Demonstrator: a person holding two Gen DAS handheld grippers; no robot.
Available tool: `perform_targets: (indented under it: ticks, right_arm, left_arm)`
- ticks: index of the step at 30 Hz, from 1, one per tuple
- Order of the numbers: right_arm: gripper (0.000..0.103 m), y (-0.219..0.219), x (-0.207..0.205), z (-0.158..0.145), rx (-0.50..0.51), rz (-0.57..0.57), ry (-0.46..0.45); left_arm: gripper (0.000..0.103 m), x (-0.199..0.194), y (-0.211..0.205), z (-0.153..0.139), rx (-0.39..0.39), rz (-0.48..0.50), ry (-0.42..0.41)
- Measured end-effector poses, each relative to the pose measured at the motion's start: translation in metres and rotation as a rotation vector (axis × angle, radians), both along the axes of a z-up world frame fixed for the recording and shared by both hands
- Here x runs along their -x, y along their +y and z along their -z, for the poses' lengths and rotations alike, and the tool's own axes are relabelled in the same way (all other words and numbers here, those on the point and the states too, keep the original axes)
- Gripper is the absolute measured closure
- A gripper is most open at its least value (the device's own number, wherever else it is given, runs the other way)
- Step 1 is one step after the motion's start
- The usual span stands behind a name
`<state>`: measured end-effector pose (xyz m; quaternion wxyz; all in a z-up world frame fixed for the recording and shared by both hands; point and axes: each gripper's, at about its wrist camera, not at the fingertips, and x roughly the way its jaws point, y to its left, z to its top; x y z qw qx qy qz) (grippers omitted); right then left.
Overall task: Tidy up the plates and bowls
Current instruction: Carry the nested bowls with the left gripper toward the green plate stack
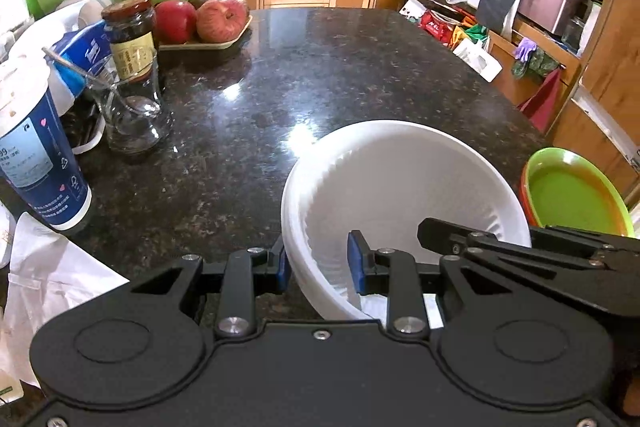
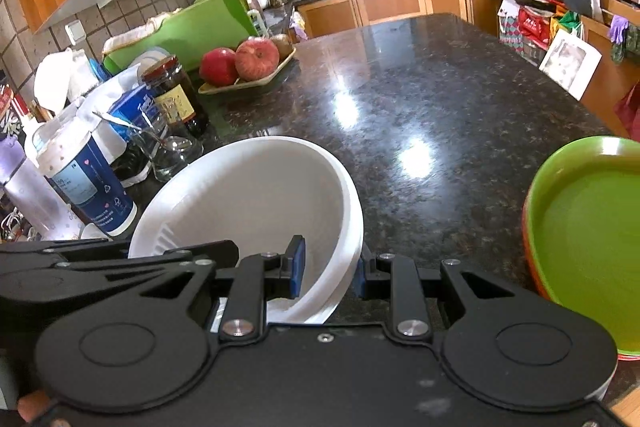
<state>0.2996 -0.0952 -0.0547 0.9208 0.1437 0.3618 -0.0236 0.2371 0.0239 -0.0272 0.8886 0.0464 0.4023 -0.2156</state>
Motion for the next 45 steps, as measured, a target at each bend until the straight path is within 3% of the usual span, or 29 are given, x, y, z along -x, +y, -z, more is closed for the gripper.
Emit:
perform_targets:
  ticks: [7, 13, 28, 45]
  right_arm:
    - [0.075, -0.031, 0.024, -0.016, 0.005, 0.000, -0.065]
    - [0.075, -0.083, 0.042, -0.026, 0.011, 0.001, -0.076]
    - [0.075, -0.204, 0.071, -0.027, 0.055, 0.014, -0.063]
    - [0.074, -0.235, 0.062, -0.005, 0.011, -0.075, -0.022]
  left_arm:
    - [0.066, 0.016, -0.029, -0.011, -0.009, 0.009, -0.042]
    - [0.066, 0.030, -0.075, -0.018, -0.012, 0.010, -0.064]
    - [0.066, 0.037, -0.172, -0.004, 0.033, 0.023, 0.020]
    - [0.066, 0.051, -0.205, 0.008, -0.021, -0.074, 0.052]
